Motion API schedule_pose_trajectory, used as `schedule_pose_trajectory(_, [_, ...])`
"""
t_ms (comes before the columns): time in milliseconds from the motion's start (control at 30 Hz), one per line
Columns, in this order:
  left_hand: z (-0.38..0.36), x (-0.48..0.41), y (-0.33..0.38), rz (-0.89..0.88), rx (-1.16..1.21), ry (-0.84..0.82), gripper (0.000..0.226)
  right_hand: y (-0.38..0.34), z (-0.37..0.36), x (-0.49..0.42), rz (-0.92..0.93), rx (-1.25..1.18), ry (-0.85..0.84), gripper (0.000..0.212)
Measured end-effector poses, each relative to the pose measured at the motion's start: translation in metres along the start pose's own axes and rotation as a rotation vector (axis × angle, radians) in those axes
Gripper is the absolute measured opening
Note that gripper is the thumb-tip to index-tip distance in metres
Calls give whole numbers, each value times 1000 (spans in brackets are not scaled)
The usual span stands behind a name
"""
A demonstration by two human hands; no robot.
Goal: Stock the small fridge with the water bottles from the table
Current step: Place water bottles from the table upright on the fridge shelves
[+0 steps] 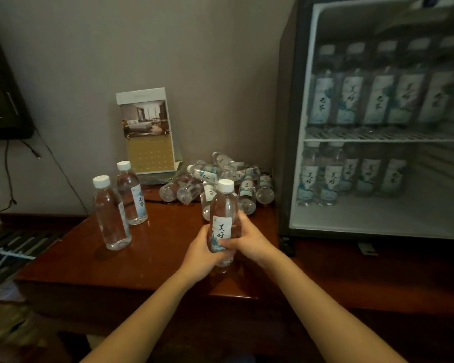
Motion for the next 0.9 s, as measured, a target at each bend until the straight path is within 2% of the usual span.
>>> schedule_pose_trajectory(200, [-55,-12,29,-76,-72,-77,73,8,55,45,-40,6,159,63])
schedule_pose_trajectory(300, [-83,-19,50,-107,-89,-95,68,7,84,71,-26,-6,224,54])
schedule_pose_trajectory(433, [-129,-31,81,-163,-94,-135,71,3,124,103,12,-11,335,53])
schedule_pose_trajectory(600, [-201,-56,120,-195,-2,-189,52,-4,180,132,41,15,566,46])
schedule_pose_trajectory(700, [-233,-78,142,-170,18,-194,39,-7,214,139,26,86,666,50])
schedule_pose_trajectory(900, [-271,-114,162,-337,58,-213,52,-5,273,129,-46,178,717,61])
Point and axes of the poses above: each hand's wrist, its own x-axis away from the middle knuckle, its own z-axis out of the back of the hand, y = z × x, the point moved 7 cm from there along -x, towards the middle knuckle, and after that the axes turned 9 degrees about -y, right-handed, at the moved point
